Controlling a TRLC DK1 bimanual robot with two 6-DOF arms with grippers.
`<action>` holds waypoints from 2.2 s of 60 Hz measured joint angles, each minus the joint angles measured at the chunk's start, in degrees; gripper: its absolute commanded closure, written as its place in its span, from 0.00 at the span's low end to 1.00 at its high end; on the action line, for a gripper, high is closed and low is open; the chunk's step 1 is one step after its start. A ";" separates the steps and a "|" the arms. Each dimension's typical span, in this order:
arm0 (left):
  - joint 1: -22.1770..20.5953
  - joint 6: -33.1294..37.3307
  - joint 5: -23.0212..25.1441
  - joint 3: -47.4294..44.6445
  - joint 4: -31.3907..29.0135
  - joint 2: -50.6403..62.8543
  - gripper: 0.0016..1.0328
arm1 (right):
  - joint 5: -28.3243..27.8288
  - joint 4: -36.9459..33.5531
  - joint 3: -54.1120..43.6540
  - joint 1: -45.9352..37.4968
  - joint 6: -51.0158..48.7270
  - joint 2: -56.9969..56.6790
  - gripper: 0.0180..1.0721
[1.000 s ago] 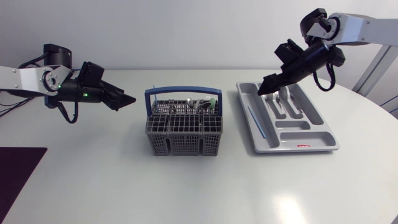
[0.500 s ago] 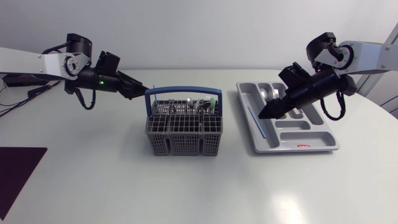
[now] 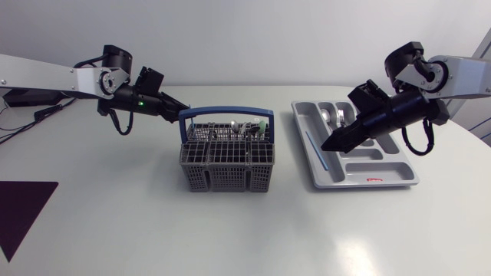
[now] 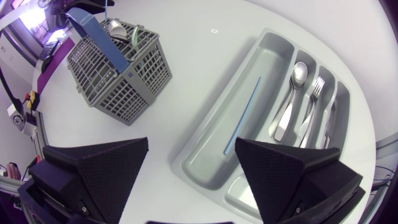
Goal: Unload the cutlery basket into the drawer organizer.
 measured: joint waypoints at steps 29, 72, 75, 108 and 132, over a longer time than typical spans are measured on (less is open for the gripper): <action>-0.52 -1.51 -0.46 2.91 -0.72 1.66 0.78 | -0.61 1.44 -1.77 -0.44 -1.27 -0.31 0.05; 1.46 -1.49 -0.96 3.32 -5.29 -0.70 0.80 | -0.66 3.02 -4.02 -0.42 -1.27 -0.76 0.05; 1.66 -1.49 -1.14 3.32 -5.81 -1.66 0.80 | -0.66 3.13 -4.02 -0.31 -1.27 -1.03 0.05; 1.36 -1.49 -1.70 0.24 -5.99 -16.52 0.80 | -0.79 3.19 -5.95 0.48 -1.27 -4.52 0.05; 4.37 -2.78 -3.50 2.19 -12.24 -4.83 0.40 | -0.79 3.89 -8.90 0.98 -1.27 -5.31 0.05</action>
